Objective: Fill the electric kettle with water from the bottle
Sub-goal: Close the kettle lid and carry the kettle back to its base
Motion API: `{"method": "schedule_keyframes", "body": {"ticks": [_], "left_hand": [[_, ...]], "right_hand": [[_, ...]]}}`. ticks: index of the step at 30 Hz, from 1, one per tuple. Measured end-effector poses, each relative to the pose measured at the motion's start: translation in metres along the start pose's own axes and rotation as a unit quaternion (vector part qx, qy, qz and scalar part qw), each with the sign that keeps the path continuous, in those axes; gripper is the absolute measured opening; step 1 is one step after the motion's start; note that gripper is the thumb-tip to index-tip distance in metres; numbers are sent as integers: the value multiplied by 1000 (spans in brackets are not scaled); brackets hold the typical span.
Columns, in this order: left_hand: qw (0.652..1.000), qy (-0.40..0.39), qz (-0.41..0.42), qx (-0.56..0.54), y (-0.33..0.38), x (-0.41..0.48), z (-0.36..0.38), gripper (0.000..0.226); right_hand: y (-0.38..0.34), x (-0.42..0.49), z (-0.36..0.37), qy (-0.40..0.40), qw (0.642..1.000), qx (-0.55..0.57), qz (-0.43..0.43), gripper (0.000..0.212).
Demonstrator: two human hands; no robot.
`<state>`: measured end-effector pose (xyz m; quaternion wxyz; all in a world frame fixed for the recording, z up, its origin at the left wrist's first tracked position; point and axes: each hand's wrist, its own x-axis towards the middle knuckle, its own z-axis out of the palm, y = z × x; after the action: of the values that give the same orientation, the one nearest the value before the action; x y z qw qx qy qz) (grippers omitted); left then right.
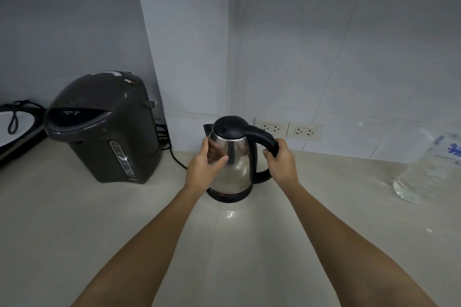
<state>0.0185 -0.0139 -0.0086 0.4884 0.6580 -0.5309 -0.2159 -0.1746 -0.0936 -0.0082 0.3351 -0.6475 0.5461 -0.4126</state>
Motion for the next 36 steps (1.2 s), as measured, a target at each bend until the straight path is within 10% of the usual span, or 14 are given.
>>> {"method": "schedule_keyframes", "body": {"ticks": [9,26,36], "left_hand": [[1000,17,-1,21,-7,-2,6,55],[999,15,-47,21,-18,-4,13,79],[990,36,-15,136,22,-8,14,80]], "right_hand": [[-17,1,-15,-17,974,190,123,16],[-33,14,-20,-43,978,80,188,38],[-39,5,-33,-58,986,-153,42,46]]}}
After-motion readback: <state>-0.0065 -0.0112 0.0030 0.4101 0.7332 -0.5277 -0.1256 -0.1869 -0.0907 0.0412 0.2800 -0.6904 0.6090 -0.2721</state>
